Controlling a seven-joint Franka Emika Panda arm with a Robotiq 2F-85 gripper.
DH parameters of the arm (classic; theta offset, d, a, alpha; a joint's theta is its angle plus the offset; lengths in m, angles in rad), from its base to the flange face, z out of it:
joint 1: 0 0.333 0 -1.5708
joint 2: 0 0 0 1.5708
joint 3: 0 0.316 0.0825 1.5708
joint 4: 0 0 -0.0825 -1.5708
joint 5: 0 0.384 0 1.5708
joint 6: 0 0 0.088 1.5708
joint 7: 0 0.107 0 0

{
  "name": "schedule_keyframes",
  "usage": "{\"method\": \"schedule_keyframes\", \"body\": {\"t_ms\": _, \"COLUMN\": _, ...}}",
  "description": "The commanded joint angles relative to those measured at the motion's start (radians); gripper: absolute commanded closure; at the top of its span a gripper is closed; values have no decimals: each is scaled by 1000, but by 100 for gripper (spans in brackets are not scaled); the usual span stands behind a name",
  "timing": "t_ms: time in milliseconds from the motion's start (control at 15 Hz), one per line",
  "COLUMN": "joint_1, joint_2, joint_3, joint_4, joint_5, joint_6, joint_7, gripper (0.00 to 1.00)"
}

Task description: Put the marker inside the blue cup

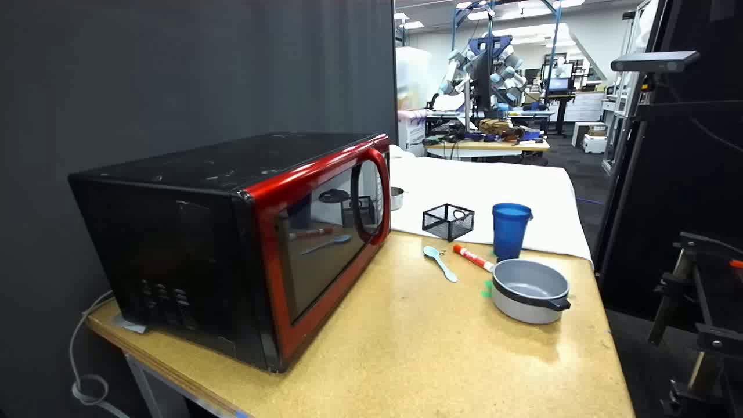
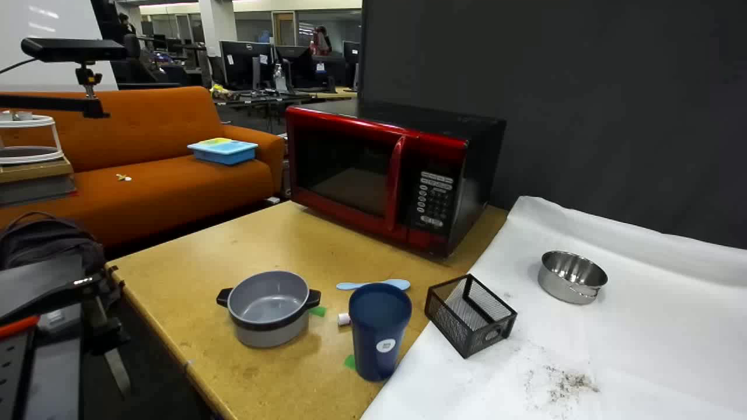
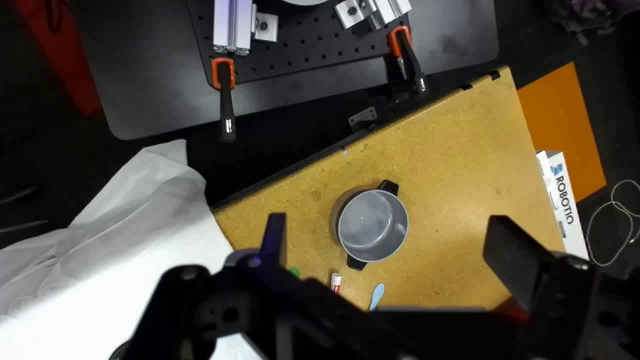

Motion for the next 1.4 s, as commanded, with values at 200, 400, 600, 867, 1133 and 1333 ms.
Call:
{"method": "schedule_keyframes", "body": {"t_ms": 200, "joint_1": -19, "joint_2": 5, "joint_3": 15, "joint_4": 1, "joint_5": 9, "joint_6": -1, "joint_7": -11, "gripper": 0}}
{"method": "schedule_keyframes", "body": {"t_ms": 400, "joint_1": -19, "joint_2": 5, "joint_3": 15, "joint_4": 1, "joint_5": 9, "joint_6": -1, "joint_7": -11, "gripper": 0}}
{"method": "schedule_keyframes", "body": {"t_ms": 600, "joint_1": -19, "joint_2": 5, "joint_3": 15, "joint_4": 1, "joint_5": 9, "joint_6": -1, "joint_7": -11, "gripper": 0}}
{"method": "schedule_keyframes", "body": {"t_ms": 867, "joint_1": -11, "joint_2": 9, "joint_3": 15, "joint_4": 1, "joint_5": 7, "joint_6": 3, "joint_7": -27, "gripper": 0}}
{"method": "schedule_keyframes", "body": {"t_ms": 1133, "joint_1": 49, "joint_2": 131, "joint_3": 45, "joint_4": 23, "joint_5": 5, "joint_6": 99, "joint_7": -71, "gripper": 0}}
{"method": "schedule_keyframes", "body": {"t_ms": 1333, "joint_1": 104, "joint_2": 257, "joint_3": 79, "joint_4": 57, "joint_5": 0, "joint_6": 220, "joint_7": -123, "gripper": 0}}
